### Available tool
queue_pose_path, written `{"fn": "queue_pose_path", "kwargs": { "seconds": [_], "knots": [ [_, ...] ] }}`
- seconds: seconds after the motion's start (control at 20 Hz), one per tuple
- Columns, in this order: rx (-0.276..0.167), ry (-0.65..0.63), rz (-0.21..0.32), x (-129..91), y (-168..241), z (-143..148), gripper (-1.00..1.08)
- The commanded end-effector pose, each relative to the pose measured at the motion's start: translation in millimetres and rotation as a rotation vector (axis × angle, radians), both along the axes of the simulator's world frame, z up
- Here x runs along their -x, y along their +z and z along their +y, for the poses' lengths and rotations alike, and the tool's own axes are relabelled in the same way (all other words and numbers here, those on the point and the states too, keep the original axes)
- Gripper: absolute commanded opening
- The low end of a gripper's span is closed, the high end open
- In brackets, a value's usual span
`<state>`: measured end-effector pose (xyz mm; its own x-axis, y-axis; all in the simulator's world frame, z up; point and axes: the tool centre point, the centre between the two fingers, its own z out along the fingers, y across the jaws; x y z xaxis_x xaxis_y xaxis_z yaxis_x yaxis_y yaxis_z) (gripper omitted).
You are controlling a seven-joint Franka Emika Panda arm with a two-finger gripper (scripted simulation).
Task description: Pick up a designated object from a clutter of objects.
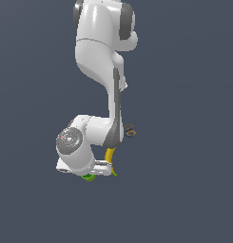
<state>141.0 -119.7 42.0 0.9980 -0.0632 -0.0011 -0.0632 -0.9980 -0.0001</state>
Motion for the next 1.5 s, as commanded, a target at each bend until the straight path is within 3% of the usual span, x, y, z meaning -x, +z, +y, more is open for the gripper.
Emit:
{"fn": "queue_pose_path", "kwargs": {
  "seconds": [0.0, 0.7, 1.45],
  "knots": [
    [0.0, 0.0, -0.001, 0.0, 0.6, 0.1, -1.0],
    [0.0, 0.0, -0.001, 19.2, 42.1, 29.7, -1.0],
    [0.001, 0.0, -0.001, 74.3, 165.3, 116.8, -1.0]
  ]
}}
